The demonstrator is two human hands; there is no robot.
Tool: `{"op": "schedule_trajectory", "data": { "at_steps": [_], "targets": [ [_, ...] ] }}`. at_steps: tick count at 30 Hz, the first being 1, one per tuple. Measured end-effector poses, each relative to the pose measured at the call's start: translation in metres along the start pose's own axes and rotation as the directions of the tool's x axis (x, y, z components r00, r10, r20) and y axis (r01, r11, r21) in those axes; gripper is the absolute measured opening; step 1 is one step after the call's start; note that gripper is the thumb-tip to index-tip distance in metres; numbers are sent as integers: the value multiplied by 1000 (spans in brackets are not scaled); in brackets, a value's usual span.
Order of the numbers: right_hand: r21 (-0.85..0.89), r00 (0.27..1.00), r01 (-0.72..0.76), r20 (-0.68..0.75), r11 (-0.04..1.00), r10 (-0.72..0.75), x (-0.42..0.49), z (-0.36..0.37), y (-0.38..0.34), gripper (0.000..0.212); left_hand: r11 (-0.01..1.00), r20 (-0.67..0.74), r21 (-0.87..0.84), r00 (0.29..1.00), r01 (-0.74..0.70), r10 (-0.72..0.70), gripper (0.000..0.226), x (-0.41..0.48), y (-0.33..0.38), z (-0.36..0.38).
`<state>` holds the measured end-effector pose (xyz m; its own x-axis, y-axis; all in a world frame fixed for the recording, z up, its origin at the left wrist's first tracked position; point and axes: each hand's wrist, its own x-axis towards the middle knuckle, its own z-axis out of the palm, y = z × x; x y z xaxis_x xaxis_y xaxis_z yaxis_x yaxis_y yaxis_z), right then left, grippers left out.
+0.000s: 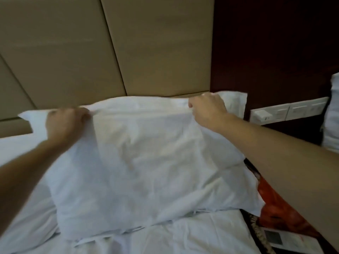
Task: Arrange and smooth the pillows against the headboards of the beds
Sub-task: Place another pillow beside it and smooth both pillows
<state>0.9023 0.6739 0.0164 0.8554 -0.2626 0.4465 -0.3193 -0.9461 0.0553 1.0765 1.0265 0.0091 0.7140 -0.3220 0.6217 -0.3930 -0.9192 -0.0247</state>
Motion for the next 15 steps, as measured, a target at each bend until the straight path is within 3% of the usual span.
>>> {"op": "schedule_trajectory", "data": {
  "at_steps": [2,4,6,9,12,15],
  "targets": [
    [-16,996,19,88,1000,-18,-15,19,-7,36,999,-19,-53,1000,9,-10,40,-26,18,18],
    [38,996,62,66,997,-65,-26,38,-18,45,996,-57,-77,998,-41,36,52,-47,40,35],
    [90,991,136,-21,987,-134,-33,53,-36,53,978,-103,-93,979,-188,178,62,-65,75,41],
    [135,963,255,-123,957,-239,-34,75,-76,64,891,-107,-62,891,-450,442,67,-78,132,52],
    [114,944,297,-186,948,-274,-29,103,-88,62,895,-12,9,895,-446,446,70,-63,140,77],
    [-4,959,237,-156,971,-235,-20,135,-20,69,929,51,103,934,-356,353,79,-48,94,105]
  ]
}}
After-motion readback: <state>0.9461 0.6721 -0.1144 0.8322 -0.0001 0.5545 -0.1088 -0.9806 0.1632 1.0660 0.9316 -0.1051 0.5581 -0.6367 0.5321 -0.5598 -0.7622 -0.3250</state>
